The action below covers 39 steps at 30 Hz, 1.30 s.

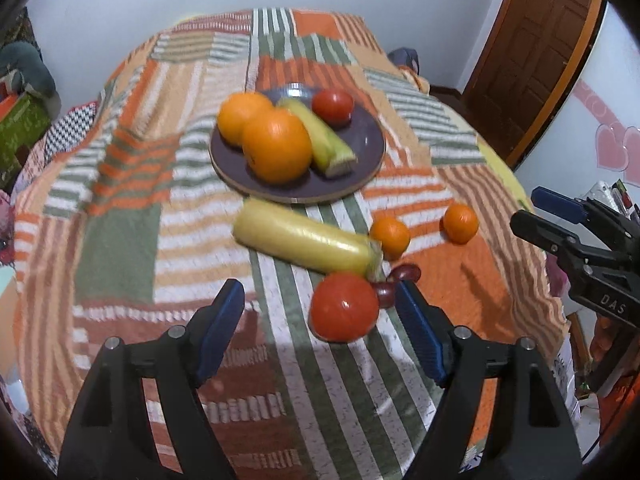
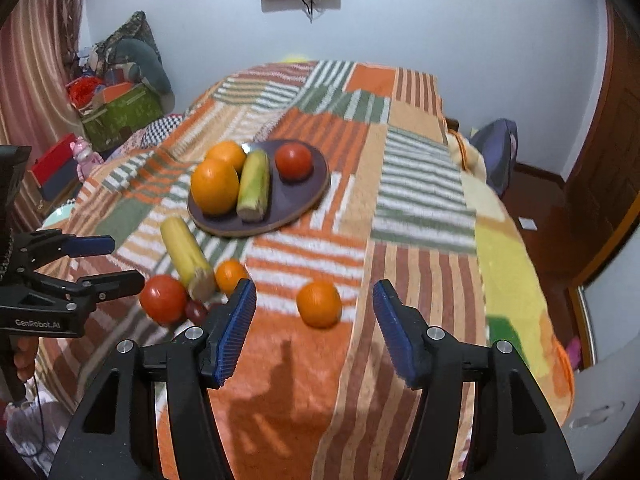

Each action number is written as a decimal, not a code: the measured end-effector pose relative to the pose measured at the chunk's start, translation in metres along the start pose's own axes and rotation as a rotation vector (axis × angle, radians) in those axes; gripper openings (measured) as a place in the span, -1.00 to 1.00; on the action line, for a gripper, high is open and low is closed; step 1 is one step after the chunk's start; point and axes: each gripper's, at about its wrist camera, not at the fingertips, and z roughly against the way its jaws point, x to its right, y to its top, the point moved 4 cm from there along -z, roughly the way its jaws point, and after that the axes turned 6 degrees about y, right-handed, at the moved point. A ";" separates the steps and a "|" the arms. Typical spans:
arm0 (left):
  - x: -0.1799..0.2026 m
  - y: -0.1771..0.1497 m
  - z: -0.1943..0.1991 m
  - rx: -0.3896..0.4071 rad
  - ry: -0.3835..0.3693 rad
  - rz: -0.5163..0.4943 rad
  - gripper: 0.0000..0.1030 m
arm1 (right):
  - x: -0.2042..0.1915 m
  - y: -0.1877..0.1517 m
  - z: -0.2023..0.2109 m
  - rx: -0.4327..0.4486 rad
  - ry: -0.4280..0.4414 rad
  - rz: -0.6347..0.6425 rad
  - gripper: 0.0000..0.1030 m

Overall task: Organize fruits
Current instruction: 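Grasp the small tangerine with the right tool while the left tool grasps a red tomato, then carry the tangerine onto the plate with the right tool while the left tool lowers the tomato there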

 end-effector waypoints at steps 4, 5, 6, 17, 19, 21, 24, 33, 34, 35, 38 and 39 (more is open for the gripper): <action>0.005 -0.008 -0.014 -0.026 -0.018 0.009 0.51 | 0.004 -0.014 -0.008 -0.028 0.013 -0.015 0.11; 0.006 -0.010 -0.016 -0.031 -0.023 0.009 0.51 | 0.005 -0.018 -0.011 -0.036 0.017 -0.022 0.11; 0.007 -0.011 -0.018 -0.034 -0.025 0.009 0.51 | 0.006 -0.019 -0.014 -0.043 0.020 -0.029 0.11; 0.009 -0.015 -0.033 -0.052 -0.093 0.023 -0.09 | 0.016 -0.021 -0.047 -0.088 0.041 -0.045 -0.09; 0.010 -0.015 -0.033 -0.052 -0.103 0.027 -0.11 | 0.016 -0.021 -0.053 -0.096 0.047 -0.048 -0.11; 0.010 -0.015 -0.033 -0.051 -0.104 0.024 -0.12 | 0.017 -0.021 -0.058 -0.102 0.048 -0.049 -0.27; 0.010 -0.016 -0.032 -0.051 -0.108 0.023 -0.13 | 0.017 -0.021 -0.063 -0.109 0.051 -0.050 -0.33; 0.007 -0.013 -0.023 -0.035 -0.100 0.027 -0.15 | 0.014 -0.015 -0.056 -0.088 0.058 -0.041 -0.34; 0.005 -0.012 -0.020 -0.028 -0.098 0.027 -0.15 | 0.013 -0.014 -0.053 -0.081 0.060 -0.040 -0.34; 0.004 -0.010 -0.016 -0.019 -0.095 0.028 -0.15 | 0.012 -0.011 -0.052 -0.075 0.062 -0.038 -0.34; 0.000 -0.002 -0.005 0.011 -0.086 0.026 -0.15 | 0.008 -0.004 -0.044 -0.050 0.066 -0.029 -0.34; -0.002 0.001 -0.001 0.021 -0.083 0.025 -0.15 | 0.006 0.000 -0.041 -0.040 0.068 -0.026 -0.34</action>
